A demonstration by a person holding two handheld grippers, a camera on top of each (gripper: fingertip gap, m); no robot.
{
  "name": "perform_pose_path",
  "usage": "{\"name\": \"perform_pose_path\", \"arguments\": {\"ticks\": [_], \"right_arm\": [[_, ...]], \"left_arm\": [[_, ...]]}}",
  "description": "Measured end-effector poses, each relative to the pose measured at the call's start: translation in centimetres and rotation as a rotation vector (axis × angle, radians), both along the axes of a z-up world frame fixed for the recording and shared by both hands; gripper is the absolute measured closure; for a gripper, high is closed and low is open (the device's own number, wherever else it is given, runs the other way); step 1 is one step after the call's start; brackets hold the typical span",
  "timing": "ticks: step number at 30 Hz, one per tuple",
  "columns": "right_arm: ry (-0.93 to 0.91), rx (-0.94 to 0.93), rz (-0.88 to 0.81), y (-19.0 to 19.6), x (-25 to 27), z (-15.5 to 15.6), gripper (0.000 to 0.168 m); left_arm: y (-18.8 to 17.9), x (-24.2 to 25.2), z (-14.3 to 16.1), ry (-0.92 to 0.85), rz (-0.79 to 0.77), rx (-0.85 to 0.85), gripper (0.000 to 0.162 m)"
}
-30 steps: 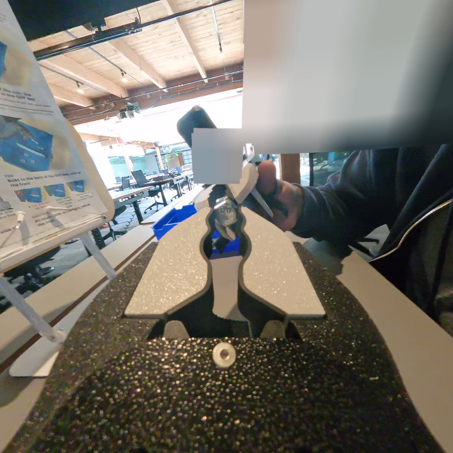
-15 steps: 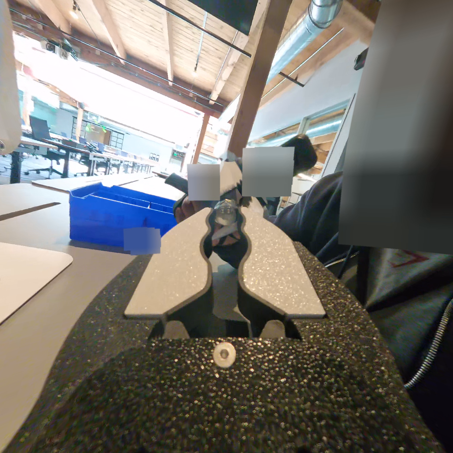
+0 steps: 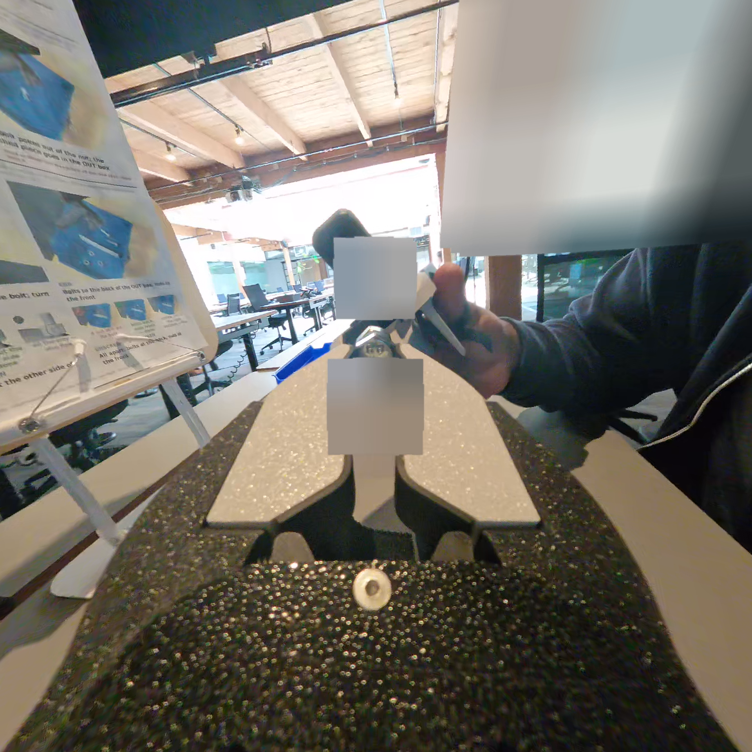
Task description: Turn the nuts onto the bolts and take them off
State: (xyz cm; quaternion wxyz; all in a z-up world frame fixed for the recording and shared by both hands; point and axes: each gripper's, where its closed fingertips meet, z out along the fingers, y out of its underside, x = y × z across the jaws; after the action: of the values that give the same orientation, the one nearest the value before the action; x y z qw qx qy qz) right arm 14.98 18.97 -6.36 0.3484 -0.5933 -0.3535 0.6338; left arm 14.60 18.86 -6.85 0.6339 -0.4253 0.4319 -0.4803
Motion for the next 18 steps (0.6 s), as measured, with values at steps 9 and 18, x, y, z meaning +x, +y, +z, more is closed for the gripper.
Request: {"name": "perform_pose_path", "arguments": {"ticks": [9,18], "right_arm": [[-0.011,-0.037,0.028,-0.48,-0.27,-0.38,0.150],[-0.234,0.566,-0.105,-0.35,-0.14,-0.80,0.150]], "left_arm": [[-0.48,0.51,-0.34,0.039,0.001,0.043,0.145],[-0.25,0.71,-0.73,-0.031,-0.179,-0.199,0.146]]}}
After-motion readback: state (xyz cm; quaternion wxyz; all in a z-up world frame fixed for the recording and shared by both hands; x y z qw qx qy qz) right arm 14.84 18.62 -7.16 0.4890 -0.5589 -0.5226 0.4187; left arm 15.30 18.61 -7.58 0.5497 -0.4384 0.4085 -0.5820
